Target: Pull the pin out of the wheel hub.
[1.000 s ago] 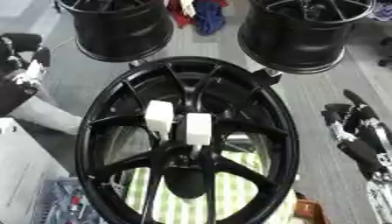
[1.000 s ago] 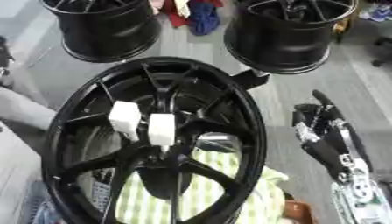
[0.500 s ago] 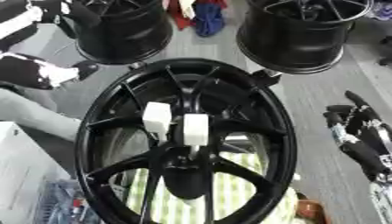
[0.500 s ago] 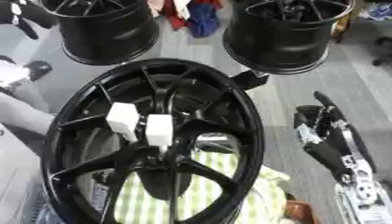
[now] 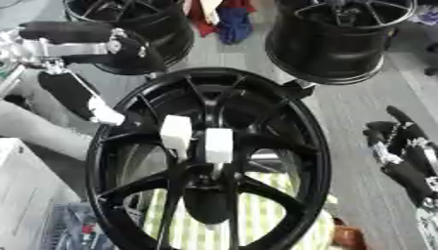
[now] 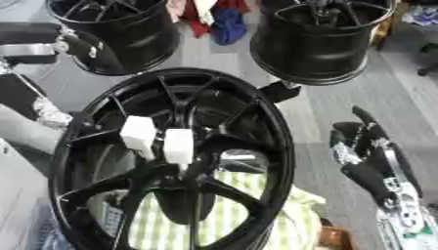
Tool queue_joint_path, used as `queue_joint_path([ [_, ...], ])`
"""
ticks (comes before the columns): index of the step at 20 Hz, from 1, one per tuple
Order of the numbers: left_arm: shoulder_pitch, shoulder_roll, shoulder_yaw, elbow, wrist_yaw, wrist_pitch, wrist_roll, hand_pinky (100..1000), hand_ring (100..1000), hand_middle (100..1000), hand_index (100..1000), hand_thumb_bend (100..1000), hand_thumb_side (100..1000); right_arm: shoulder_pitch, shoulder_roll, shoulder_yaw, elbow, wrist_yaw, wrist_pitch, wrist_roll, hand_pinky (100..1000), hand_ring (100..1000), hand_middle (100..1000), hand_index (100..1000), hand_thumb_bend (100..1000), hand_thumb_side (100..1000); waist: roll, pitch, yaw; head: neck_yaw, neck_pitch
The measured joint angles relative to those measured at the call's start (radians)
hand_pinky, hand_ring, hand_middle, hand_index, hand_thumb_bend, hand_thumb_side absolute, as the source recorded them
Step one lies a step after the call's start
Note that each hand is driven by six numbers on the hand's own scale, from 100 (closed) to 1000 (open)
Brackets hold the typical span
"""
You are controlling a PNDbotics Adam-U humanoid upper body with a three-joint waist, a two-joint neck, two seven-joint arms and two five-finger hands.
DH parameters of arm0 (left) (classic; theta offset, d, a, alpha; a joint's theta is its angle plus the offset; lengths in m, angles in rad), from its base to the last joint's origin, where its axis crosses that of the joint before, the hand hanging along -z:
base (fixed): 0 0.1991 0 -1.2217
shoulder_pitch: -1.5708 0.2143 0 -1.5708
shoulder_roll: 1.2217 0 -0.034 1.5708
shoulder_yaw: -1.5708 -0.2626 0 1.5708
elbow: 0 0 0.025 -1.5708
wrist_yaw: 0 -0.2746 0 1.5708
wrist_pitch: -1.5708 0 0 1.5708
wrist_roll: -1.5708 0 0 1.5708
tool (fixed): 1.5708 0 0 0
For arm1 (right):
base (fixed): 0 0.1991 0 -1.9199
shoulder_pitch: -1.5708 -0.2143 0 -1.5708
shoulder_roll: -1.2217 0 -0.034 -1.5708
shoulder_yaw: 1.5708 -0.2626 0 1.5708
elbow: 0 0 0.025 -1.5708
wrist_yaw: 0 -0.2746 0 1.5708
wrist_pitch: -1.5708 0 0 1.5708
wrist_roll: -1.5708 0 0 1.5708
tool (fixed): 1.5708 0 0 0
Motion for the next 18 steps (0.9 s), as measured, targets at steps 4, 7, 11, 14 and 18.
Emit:
queue_joint_path([
  [4, -0.031, -0.052, -0.046, 0.066, -0.018, -0.014, -0.057, 694, 792, 745, 863, 507, 471, 0.003, -0.001, 0.0, 0.001, 0.0, 0.0, 0.002, 820, 763, 702, 980, 177, 284, 0.001, -0.002, 0.0, 0.002, 0.0],
  [7, -0.045, -0.085, -0.067, 0.103, -0.026, -0.02, -0.078, 688, 791, 743, 864, 504, 475, 0.003, -0.001, 0.0, 0.003, 0.0, 0.0, 0.003, 820, 763, 702, 979, 177, 284, 0.001, -0.002, -0.001, 0.002, 0.0],
  [11, -0.052, -0.119, -0.086, 0.141, -0.039, -0.02, -0.082, 685, 791, 749, 866, 500, 479, 0.003, -0.001, 0.001, 0.006, 0.0, 0.0, 0.004, 820, 763, 702, 979, 177, 283, 0.001, -0.002, -0.002, 0.002, 0.0],
  [14, -0.058, -0.138, -0.092, 0.161, -0.049, -0.02, -0.083, 681, 789, 742, 869, 496, 481, 0.003, -0.001, 0.001, 0.006, 0.0, 0.0, 0.004, 820, 763, 702, 979, 177, 283, 0.001, -0.002, -0.003, 0.002, 0.0],
  [18, -0.059, -0.159, -0.098, 0.181, -0.067, -0.02, -0.083, 683, 788, 740, 871, 486, 475, 0.003, -0.001, 0.001, 0.006, 0.0, -0.002, 0.006, 820, 763, 702, 979, 178, 283, 0.001, -0.002, -0.004, 0.003, 0.0],
])
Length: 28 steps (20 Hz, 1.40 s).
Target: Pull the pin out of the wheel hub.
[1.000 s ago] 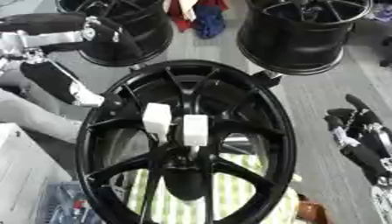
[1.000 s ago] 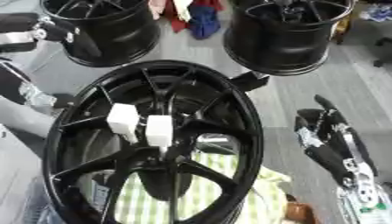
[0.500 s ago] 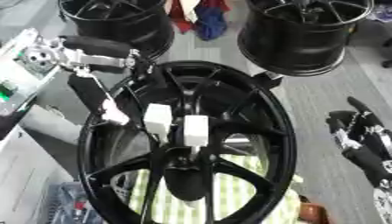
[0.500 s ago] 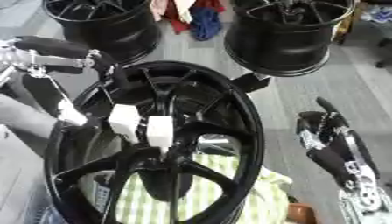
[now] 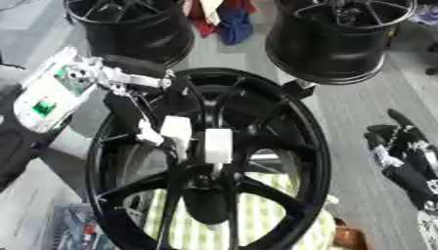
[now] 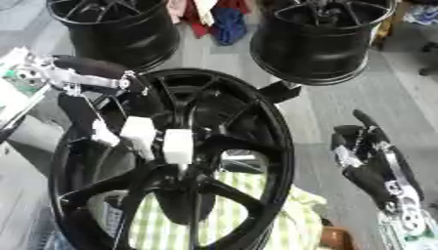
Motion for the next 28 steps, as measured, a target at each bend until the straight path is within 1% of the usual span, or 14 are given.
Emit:
queue_joint_path([
  [6, 0.0, -0.011, 0.0, 0.033, -0.046, -0.01, 0.011, 670, 774, 731, 868, 470, 458, 0.0, 0.0, 0.002, 0.0, 0.0, 0.0, 0.0, 820, 763, 702, 979, 178, 283, 0.0, 0.0, -0.001, 0.0, 0.0],
  [7, 0.0, -0.011, 0.0, 0.036, -0.053, -0.011, 0.012, 661, 752, 723, 862, 466, 455, 0.0, 0.0, 0.002, 0.0, 0.0, 0.0, 0.0, 820, 763, 702, 979, 178, 282, 0.0, 0.0, -0.001, 0.0, 0.0],
  [8, 0.0, -0.011, 0.0, 0.039, -0.059, -0.012, 0.012, 661, 752, 723, 862, 466, 455, 0.0, 0.0, 0.002, 0.0, 0.0, 0.0, 0.0, 820, 763, 702, 979, 178, 282, 0.0, 0.0, -0.001, 0.0, 0.0],
  [12, 0.001, -0.011, -0.004, 0.045, -0.078, -0.016, 0.007, 622, 672, 690, 839, 456, 444, 0.0, 0.0, 0.002, 0.0, 0.0, 0.0, 0.0, 820, 763, 702, 979, 179, 282, 0.0, 0.0, -0.001, 0.0, 0.0],
  [16, 0.007, -0.011, -0.01, 0.051, -0.091, -0.018, 0.005, 602, 657, 680, 832, 442, 429, 0.0, 0.0, 0.002, 0.0, 0.0, 0.0, 0.0, 821, 763, 702, 979, 179, 282, 0.0, 0.0, -0.002, 0.0, 0.0],
  [18, 0.01, -0.011, -0.012, 0.054, -0.094, -0.018, 0.005, 579, 637, 658, 818, 432, 418, 0.0, 0.0, 0.002, 0.0, 0.0, 0.0, 0.0, 821, 763, 701, 979, 179, 282, 0.0, 0.0, -0.002, 0.0, 0.0],
  [22, 0.011, -0.011, -0.012, 0.057, -0.093, -0.018, 0.004, 498, 566, 573, 750, 398, 393, 0.0, 0.0, 0.002, 0.0, 0.0, 0.0, 0.0, 821, 763, 701, 979, 179, 282, 0.001, 0.0, -0.002, 0.0, 0.0],
  [25, 0.012, -0.011, -0.012, 0.056, -0.082, -0.02, 0.006, 373, 464, 462, 654, 351, 367, 0.0, 0.0, 0.002, 0.001, 0.0, 0.0, 0.0, 821, 763, 701, 979, 178, 282, 0.001, 0.0, -0.001, 0.0, 0.0],
  [26, 0.013, -0.011, -0.011, 0.056, -0.077, -0.021, 0.01, 349, 446, 444, 635, 341, 362, 0.0, 0.0, 0.002, 0.001, 0.0, 0.0, 0.0, 821, 763, 701, 979, 178, 282, 0.001, 0.0, -0.001, 0.0, 0.0],
  [27, 0.015, -0.011, -0.011, 0.056, -0.072, -0.022, 0.018, 291, 399, 398, 589, 293, 358, 0.0, 0.0, 0.002, 0.001, 0.0, 0.0, 0.0, 821, 763, 701, 979, 178, 282, 0.001, 0.0, -0.001, 0.0, 0.0],
  [28, 0.017, -0.011, -0.01, 0.054, -0.067, -0.023, 0.031, 274, 385, 384, 575, 274, 355, 0.0, 0.0, 0.002, 0.002, 0.0, 0.0, 0.0, 821, 763, 701, 979, 178, 282, 0.001, 0.0, -0.001, 0.0, 0.0],
])
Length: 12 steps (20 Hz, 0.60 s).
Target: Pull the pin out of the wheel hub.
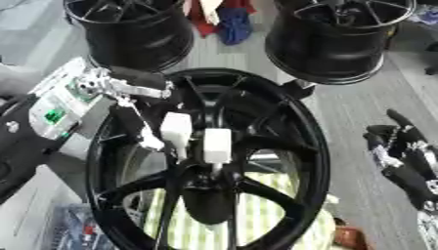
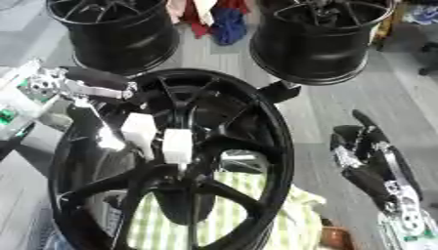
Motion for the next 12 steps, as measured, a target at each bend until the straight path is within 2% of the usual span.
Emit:
queue_joint_path([
  [1, 0.001, 0.0, 0.003, -0.004, 0.006, -0.001, 0.016, 225, 348, 348, 539, 209, 351, 0.0, 0.0, 0.0, 0.001, 0.0, 0.0, 0.0, 821, 763, 701, 979, 179, 282, 0.0, 0.0, 0.0, 0.0, 0.0],
  [3, 0.001, 0.001, 0.01, -0.013, 0.02, 0.002, 0.061, 160, 302, 302, 496, 134, 333, 0.0, 0.0, 0.0, 0.002, 0.0, 0.0, 0.0, 821, 763, 701, 979, 179, 282, 0.0, 0.0, 0.001, 0.0, 0.0],
  [7, 0.0, 0.004, 0.025, -0.034, 0.049, 0.02, 0.156, 119, 275, 277, 472, 109, 321, 0.0, 0.0, 0.0, 0.004, 0.0, 0.0, 0.0, 820, 763, 701, 979, 181, 281, 0.0, 0.0, 0.001, 0.0, 0.0],
  [12, -0.014, 0.033, 0.066, -0.079, 0.107, 0.05, 0.213, 104, 270, 273, 471, 113, 321, 0.0, 0.0, 0.0, 0.004, 0.0, 0.0, 0.0, 820, 762, 701, 979, 182, 281, -0.001, -0.003, 0.001, -0.001, 0.0],
])
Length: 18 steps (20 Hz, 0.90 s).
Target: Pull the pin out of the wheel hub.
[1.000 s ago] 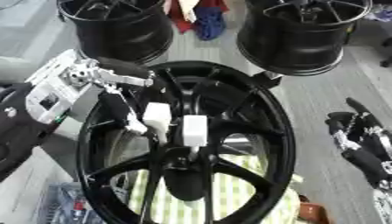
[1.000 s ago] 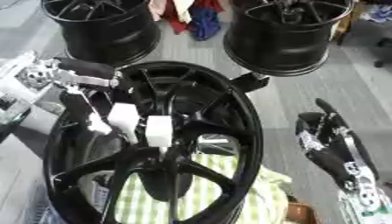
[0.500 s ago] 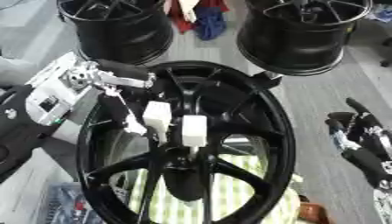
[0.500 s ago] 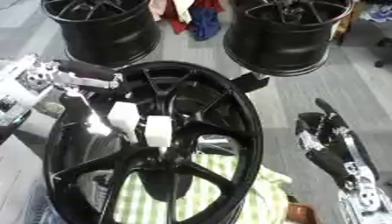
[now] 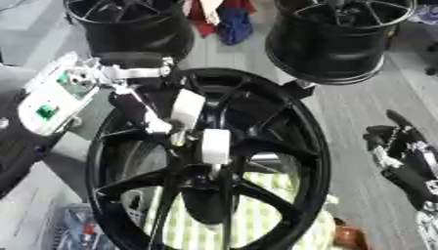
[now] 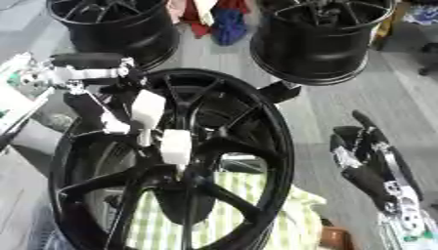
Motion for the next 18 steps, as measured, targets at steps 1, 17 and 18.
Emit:
queue_joint_path([
  [1, -0.004, 0.009, 0.014, -0.011, 0.012, 0.006, 0.007, 102, 269, 273, 472, 114, 320, 0.0, 0.0, 0.0, 0.0, 0.0, 0.0, 0.0, 820, 762, 701, 979, 182, 280, 0.0, -0.001, 0.0, 0.0, 0.0],
  [17, 0.214, 0.228, 0.379, 0.091, 0.058, 0.101, 0.328, 208, 348, 360, 554, 198, 303, 0.001, 0.0, -0.009, 0.001, 0.0, -0.001, -0.005, 822, 763, 701, 979, 181, 280, -0.008, -0.006, 0.012, -0.013, 0.0],
  [18, 0.245, 0.235, 0.4, 0.119, 0.028, 0.108, 0.346, 285, 406, 419, 608, 262, 346, 0.001, 0.0, -0.01, 0.001, 0.0, -0.002, -0.006, 822, 763, 701, 979, 181, 280, -0.008, -0.006, 0.013, -0.014, 0.0],
])
